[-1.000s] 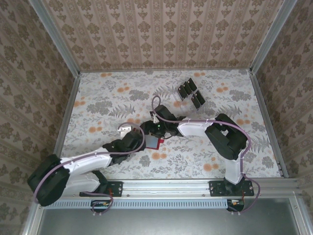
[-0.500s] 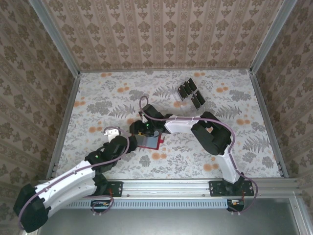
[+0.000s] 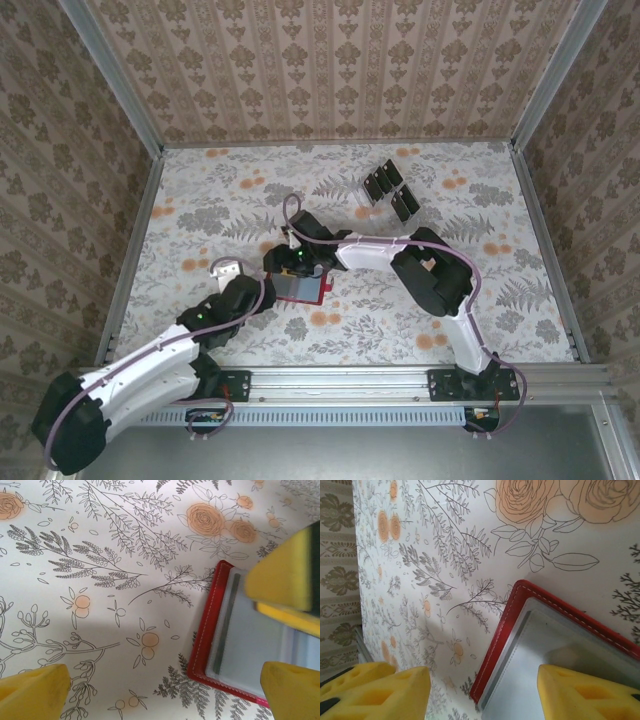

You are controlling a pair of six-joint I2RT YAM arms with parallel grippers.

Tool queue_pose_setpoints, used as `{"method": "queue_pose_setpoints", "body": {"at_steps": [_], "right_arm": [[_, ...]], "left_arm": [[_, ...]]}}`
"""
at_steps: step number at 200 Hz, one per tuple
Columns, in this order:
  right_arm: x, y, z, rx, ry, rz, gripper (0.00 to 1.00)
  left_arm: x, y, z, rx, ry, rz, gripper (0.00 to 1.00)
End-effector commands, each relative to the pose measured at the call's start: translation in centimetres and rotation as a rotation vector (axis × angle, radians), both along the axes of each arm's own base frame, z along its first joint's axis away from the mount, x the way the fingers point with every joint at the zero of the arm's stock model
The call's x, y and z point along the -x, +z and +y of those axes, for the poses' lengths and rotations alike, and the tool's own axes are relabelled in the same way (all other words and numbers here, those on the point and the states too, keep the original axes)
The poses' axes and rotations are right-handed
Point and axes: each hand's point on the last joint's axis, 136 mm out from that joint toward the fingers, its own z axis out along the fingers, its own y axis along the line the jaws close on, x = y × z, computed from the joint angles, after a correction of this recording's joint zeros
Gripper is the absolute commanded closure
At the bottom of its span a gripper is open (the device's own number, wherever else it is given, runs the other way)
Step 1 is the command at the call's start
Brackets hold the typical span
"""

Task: Put the credit cards into the card holder
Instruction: Flip over the card slot in the card holder, then pick up the credit card from the storage box.

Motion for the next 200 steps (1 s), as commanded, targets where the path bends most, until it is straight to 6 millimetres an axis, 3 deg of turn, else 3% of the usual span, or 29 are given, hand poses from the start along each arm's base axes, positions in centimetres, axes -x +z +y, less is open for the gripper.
{"method": "queue_pose_setpoints", "body": {"at_steps": [1, 19, 36, 102, 125, 163, 200], "right_arm": [[-1.1, 7.8, -1.3, -0.087, 0.025, -0.122, 0.39], [-2.0, 10.4, -3.6, -0.076, 0.002, -0.173, 0.40], [-3.2, 11.5, -6.7, -0.020, -0.041, -0.209, 0.40], [-8.4, 11.5, -24.0, 0.477, -0.282, -0.339, 0.42], [-9.6, 11.1, -28.5, 0.641, -0.327, -0.370, 0.45], [-11.0, 11.0, -33.1, 0.816, -0.369, -0.394, 0.54], [-12.1, 9.8, -34.0, 0.903, -0.335, -0.383, 0.63]], "left_arm": [[-1.2, 1.1, -1.2, 0.028, -0.044, -0.011, 0.00], [-2.1, 1.2, -1.7, 0.034, -0.060, -0.002, 0.00], [-3.1, 1.3, -2.3, 0.046, -0.083, 0.016, 0.00], [-6.2, 0.5, -4.5, 0.060, -0.160, 0.071, 0.00], [-6.8, 0.0, -5.0, 0.062, -0.168, 0.085, 0.00], [-7.2, -0.7, -5.5, 0.057, -0.179, 0.105, 0.00], [-7.2, -1.1, -5.6, 0.058, -0.179, 0.115, 0.00]]}}
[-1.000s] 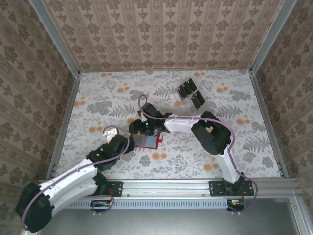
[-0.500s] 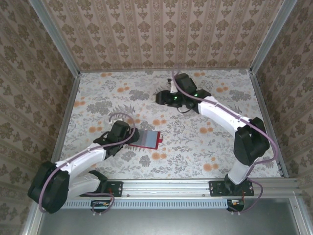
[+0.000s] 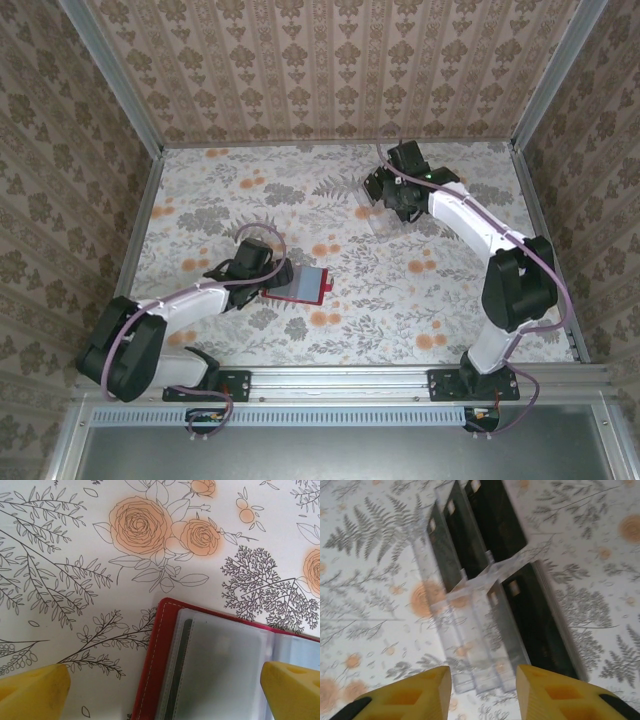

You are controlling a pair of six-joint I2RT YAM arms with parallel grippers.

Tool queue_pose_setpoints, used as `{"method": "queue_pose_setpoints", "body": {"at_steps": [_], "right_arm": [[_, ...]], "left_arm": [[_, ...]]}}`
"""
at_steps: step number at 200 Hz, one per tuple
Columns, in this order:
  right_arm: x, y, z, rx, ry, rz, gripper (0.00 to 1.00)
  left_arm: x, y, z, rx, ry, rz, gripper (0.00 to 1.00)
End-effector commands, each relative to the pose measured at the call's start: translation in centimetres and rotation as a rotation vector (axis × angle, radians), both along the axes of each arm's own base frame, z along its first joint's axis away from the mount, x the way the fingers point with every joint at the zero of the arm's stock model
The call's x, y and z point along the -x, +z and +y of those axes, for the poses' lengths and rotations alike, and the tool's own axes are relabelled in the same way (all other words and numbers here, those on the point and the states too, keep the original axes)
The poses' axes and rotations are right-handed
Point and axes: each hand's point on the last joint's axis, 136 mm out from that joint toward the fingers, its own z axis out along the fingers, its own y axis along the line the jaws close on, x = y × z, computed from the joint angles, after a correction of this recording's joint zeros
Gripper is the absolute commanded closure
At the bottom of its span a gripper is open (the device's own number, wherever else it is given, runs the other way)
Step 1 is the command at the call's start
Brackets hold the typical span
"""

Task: Put the credit cards into the card holder
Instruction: Pick up the credit card from the storage box.

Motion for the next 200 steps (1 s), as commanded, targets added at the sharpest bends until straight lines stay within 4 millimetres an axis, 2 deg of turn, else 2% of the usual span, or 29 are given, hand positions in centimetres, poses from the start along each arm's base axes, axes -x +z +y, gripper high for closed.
{"method": "queue_pose_setpoints", "body": {"at_steps": [1, 19, 61, 133, 200], "right_arm": [[-0.4, -0.7, -1.4, 0.133, 0.009, 0.035, 0.63], [-0.8, -1.5, -1.3, 0.144, 0.018, 0.050, 0.66], [-1.5, -2.6, -1.9, 0.203, 0.012, 0.069, 0.67], [-1.9, -4.8, -1.7, 0.225, 0.028, 0.119, 0.68], [-1.7, -5.5, -1.1, 0.196, 0.044, 0.141, 0.79]], "left_arm": [[-1.2, 1.3, -0.8, 0.022, -0.019, -0.038, 0.00], [-1.2, 1.2, -0.8, 0.021, -0.019, -0.036, 0.00], [-1.1, 1.0, -0.7, 0.020, -0.015, -0.032, 0.00], [-1.0, 0.6, -0.7, 0.015, -0.017, -0.024, 0.00], [-1.1, 0.5, -0.7, 0.016, -0.016, -0.020, 0.00]]}}
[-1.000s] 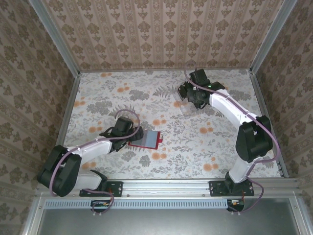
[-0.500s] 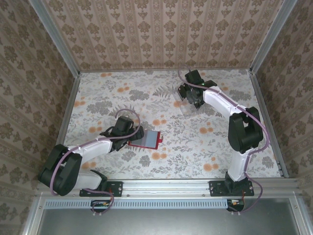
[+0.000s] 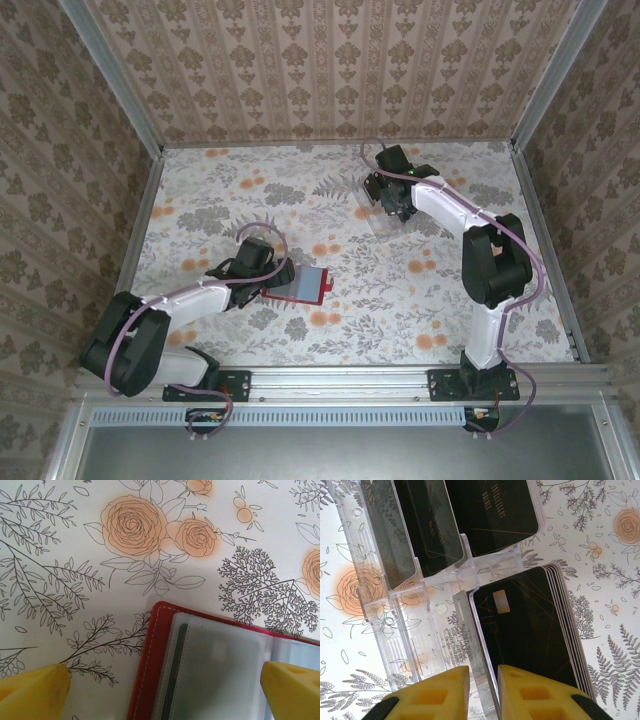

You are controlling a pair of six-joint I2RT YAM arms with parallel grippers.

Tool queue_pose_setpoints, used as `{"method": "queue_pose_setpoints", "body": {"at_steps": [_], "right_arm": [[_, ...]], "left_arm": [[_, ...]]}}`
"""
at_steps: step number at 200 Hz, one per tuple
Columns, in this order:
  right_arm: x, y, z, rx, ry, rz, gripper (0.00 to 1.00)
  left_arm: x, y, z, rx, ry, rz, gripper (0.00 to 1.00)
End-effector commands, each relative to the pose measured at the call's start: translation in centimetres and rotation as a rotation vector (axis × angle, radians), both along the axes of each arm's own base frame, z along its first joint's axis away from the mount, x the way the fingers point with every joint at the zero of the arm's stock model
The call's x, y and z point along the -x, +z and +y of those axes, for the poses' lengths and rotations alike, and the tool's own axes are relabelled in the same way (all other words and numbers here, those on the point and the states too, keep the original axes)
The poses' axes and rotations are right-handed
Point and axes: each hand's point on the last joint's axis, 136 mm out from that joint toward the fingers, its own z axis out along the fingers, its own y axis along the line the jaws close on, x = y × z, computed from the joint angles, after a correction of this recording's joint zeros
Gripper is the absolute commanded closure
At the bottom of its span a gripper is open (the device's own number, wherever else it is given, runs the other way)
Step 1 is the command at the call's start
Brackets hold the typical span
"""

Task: Put the credit cards into the card holder
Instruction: Pick up the credit card from the storage box, then move the card holder to the center of the table.

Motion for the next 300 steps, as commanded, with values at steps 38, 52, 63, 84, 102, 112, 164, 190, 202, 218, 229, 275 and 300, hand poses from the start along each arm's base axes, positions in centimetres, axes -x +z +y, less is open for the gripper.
{"method": "queue_pose_setpoints", "body": {"at_steps": [38, 52, 63, 84, 102, 112, 164, 190, 202, 218, 229, 275, 300], "right_arm": [[-0.1, 0.7, 0.2, -0.001, 0.008, 0.005, 0.87], [-0.2, 1.1, 0.3, -0.006, 0.013, -0.002, 0.89], [-0.3, 1.5, 0.4, -0.010, 0.016, -0.010, 0.91], [-0.4, 2.6, 0.7, -0.034, 0.030, -0.033, 0.95], [-0.3, 3.7, 1.2, -0.063, 0.042, -0.056, 0.99], [-0.3, 4.4, 1.5, -0.082, 0.048, -0.070, 1.00], [0.6, 9.1, 3.5, -0.208, 0.071, -0.164, 1.00], [1.9, 11.1, 4.8, -0.318, 0.078, -0.202, 1.00], [2.8, 11.6, 5.4, -0.372, 0.081, -0.210, 1.00], [4.2, 11.8, 6.1, -0.435, 0.085, -0.214, 1.00], [5.1, 11.7, 6.5, -0.469, 0.087, -0.214, 1.00], [8.7, 10.9, 7.5, -0.610, 0.080, -0.204, 1.00], [10.5, 11.0, 7.6, -0.658, 0.083, -0.203, 1.00]], "left_arm": [[-0.7, 0.6, -0.4, 0.008, -0.011, -0.020, 0.00], [-0.7, 0.6, -0.4, 0.008, -0.011, -0.018, 0.00], [-0.7, 0.5, -0.4, 0.007, -0.012, -0.017, 0.00], [-0.7, 0.5, -0.4, 0.007, -0.014, -0.017, 0.00], [-0.7, 0.5, -0.4, 0.008, -0.014, -0.016, 0.00], [-0.8, 0.5, -0.5, 0.010, -0.014, -0.016, 0.00], [-1.0, 0.5, -1.0, 0.026, -0.019, -0.013, 0.00], [-0.9, 0.7, -1.4, 0.030, -0.028, -0.015, 0.00], [-0.9, 0.8, -1.6, 0.028, -0.028, -0.017, 0.00], [-0.6, 0.8, -1.8, 0.026, -0.031, -0.016, 0.00], [-0.4, 0.8, -2.1, 0.026, -0.037, -0.017, 0.00], [0.8, 0.5, -3.2, 0.009, -0.049, -0.016, 0.00], [1.8, 0.5, -4.0, 0.017, -0.054, -0.017, 0.00]]}}
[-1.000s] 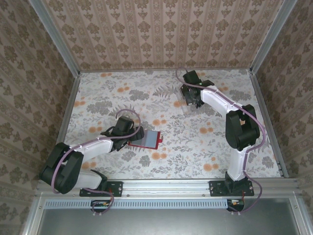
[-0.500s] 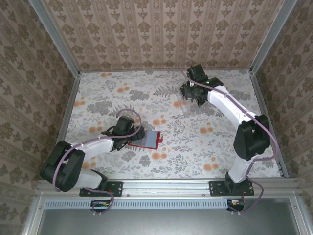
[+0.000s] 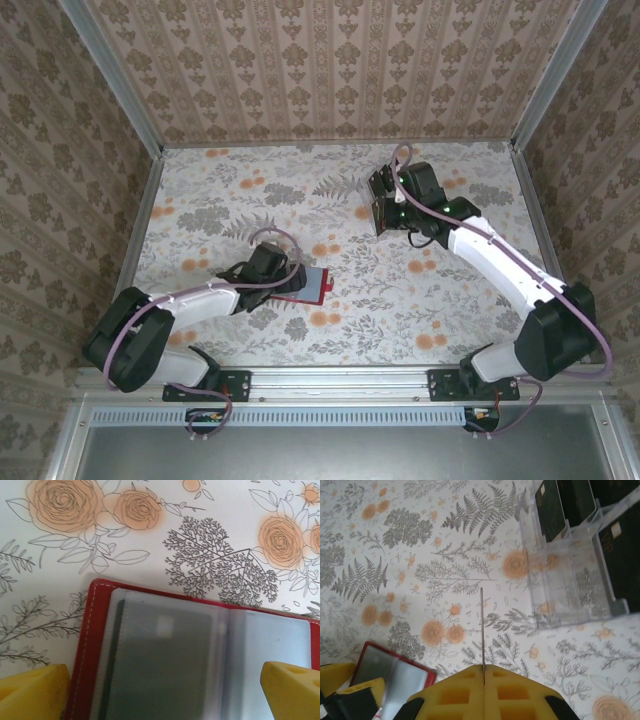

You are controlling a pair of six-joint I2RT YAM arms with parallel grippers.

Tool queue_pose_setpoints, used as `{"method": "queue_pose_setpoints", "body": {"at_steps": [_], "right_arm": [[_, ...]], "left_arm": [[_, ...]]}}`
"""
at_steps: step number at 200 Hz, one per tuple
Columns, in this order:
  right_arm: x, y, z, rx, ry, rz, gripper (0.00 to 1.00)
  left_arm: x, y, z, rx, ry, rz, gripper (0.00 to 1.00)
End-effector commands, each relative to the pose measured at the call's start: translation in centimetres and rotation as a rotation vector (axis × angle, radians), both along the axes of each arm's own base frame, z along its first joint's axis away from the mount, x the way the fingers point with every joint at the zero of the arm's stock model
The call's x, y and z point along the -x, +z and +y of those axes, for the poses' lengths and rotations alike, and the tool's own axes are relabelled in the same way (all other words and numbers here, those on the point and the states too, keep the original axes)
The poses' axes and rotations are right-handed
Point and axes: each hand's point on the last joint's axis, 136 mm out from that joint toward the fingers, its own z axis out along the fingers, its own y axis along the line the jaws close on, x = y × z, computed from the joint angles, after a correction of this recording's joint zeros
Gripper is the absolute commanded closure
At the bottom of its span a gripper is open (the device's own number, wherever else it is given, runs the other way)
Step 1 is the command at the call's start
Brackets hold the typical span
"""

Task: Put the credit cards into the card holder
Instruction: Move the card holder to the center of the table.

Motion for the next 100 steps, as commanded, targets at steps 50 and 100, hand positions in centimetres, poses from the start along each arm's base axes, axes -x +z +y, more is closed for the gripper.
{"method": "queue_pose_setpoints", "body": {"at_steps": [50, 100], "right_arm": [[3.1, -0.3, 2.3, -0.161, 0.026, 0.008, 1.00], [5.1, -3.3, 7.2, -0.209, 0.070, 0.032, 1.00]], "left_arm": [[1.9, 1.2, -1.3, 0.009, 0.041, -0.037, 0.00], [1.9, 4.4, 1.9, -0.035, 0.115, -0.134, 0.00]]}}
